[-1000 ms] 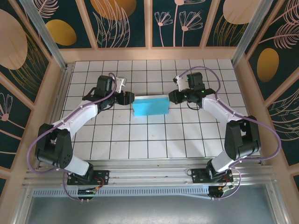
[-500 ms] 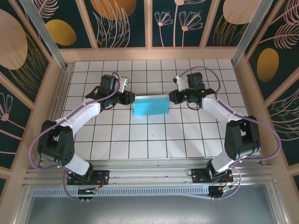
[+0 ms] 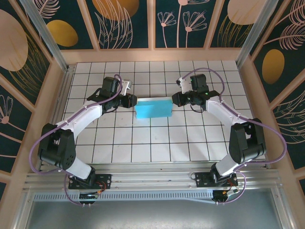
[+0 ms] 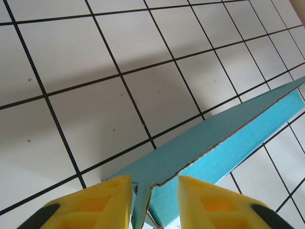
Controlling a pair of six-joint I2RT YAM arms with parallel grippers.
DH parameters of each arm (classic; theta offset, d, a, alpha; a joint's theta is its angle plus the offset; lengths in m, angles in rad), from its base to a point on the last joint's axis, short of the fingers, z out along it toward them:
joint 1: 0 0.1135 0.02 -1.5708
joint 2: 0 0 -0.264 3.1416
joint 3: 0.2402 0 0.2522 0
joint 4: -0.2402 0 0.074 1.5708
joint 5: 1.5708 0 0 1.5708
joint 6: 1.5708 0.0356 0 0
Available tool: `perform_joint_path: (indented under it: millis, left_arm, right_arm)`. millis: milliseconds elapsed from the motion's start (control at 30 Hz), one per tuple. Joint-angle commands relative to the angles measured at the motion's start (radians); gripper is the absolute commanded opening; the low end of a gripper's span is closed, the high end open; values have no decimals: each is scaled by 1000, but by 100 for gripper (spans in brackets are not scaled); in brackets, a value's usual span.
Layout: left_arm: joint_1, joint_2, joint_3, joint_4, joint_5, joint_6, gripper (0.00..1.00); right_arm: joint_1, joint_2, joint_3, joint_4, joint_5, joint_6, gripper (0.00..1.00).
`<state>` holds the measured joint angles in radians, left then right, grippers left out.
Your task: Fold the paper box
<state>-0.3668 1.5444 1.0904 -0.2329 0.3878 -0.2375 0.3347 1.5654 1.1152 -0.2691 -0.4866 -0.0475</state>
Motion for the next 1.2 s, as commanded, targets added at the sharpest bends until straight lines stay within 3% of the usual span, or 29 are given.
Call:
perform_joint_path:
  millis: [0,100,900,1167]
  left_arm:
    - [0,-39,-16,-17,9,4,28]
    - [0,-35,-12,-18,2,3,18]
    - [0,0,-7,-6,33,-84,11]
    - [0,-9,-27,5,63,-98,11]
  right_arm:
    - [8,-4,25,-16,10,-17,12]
    - [7,-5,26,-20,12,-17,12]
    - [22,-15,9,-7,23,24,10]
    - [23,-26,-23,39,42,116,7]
